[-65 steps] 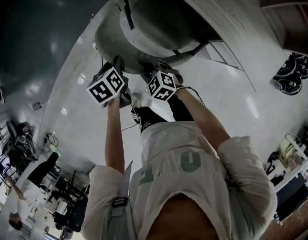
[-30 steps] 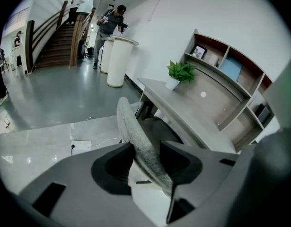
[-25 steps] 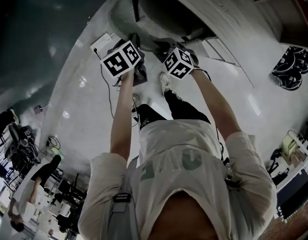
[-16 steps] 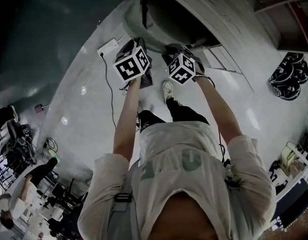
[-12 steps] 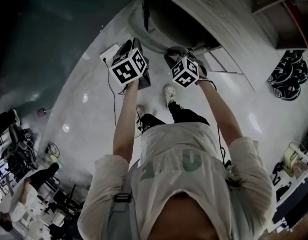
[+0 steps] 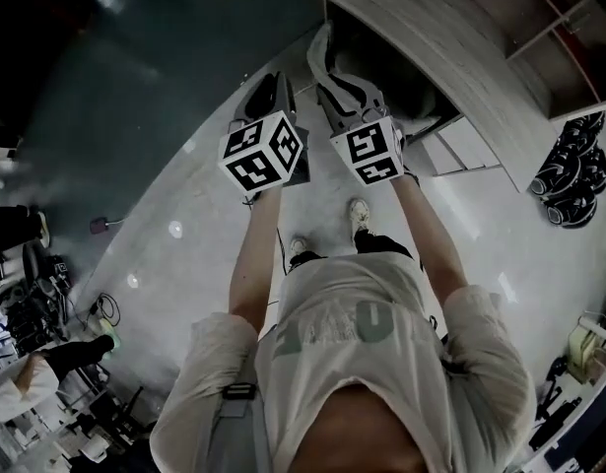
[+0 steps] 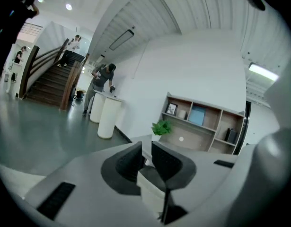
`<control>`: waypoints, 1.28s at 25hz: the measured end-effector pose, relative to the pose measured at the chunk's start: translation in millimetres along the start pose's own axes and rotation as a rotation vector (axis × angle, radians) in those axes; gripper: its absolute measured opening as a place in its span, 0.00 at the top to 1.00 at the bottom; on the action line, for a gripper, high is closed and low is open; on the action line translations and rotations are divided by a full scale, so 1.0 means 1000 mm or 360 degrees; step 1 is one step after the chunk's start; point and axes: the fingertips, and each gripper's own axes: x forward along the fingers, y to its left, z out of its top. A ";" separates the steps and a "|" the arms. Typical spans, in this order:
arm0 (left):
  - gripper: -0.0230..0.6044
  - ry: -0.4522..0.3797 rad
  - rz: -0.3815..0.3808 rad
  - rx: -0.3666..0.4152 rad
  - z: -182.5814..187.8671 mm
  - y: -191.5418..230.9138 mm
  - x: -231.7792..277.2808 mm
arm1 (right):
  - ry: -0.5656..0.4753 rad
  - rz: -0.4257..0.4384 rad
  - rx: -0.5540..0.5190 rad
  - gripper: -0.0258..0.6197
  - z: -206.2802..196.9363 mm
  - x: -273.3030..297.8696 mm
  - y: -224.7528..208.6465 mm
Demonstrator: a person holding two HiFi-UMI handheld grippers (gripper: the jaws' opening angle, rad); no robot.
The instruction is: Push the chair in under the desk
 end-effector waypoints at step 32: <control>0.94 -0.0851 0.0344 0.0459 0.148 0.101 -0.292 | -0.0596 0.0063 0.0201 0.93 0.215 -0.071 0.194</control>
